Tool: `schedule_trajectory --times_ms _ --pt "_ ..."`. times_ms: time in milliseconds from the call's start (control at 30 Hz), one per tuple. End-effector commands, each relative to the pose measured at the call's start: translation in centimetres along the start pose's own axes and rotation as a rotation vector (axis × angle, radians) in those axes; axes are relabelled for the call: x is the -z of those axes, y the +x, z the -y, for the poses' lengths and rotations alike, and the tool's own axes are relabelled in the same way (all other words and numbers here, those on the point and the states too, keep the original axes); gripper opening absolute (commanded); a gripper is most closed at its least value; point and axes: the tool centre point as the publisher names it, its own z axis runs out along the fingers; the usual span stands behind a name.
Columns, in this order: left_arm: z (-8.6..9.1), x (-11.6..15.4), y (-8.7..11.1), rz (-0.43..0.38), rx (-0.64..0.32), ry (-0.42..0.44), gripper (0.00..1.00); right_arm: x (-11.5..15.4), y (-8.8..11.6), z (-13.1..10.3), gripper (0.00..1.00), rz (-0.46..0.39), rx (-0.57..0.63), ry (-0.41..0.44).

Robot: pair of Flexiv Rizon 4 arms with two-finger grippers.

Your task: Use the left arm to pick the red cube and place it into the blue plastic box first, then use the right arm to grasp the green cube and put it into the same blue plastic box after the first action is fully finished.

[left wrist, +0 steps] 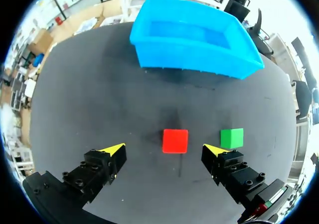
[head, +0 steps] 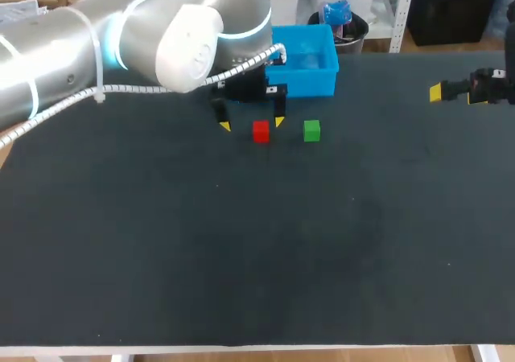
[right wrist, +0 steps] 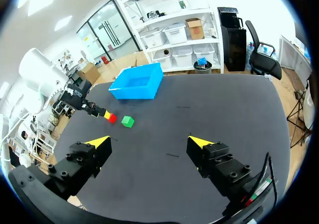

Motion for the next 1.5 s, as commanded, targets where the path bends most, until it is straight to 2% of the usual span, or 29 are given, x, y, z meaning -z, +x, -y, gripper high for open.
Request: schedule_trajectory --times_ms 33,433,800,1500 --pt "0.3 -0.6 0.1 0.004 0.006 0.002 1.00 -0.1 0.0 0.0 1.00 -0.001 0.000 0.003" --pt "1.0 -1.0 0.5 0.030 0.009 0.016 1.00 -0.1 0.0 0.0 1.00 -0.001 0.000 0.003" --pt "0.7 -2.2 0.8 0.046 0.015 0.004 1.00 -0.1 0.0 0.0 1.00 -0.001 0.000 0.003" --pt "1.4 -3.4 0.1 0.062 0.001 -0.004 1.00 -0.1 0.0 0.0 1.00 -0.001 0.000 0.003"
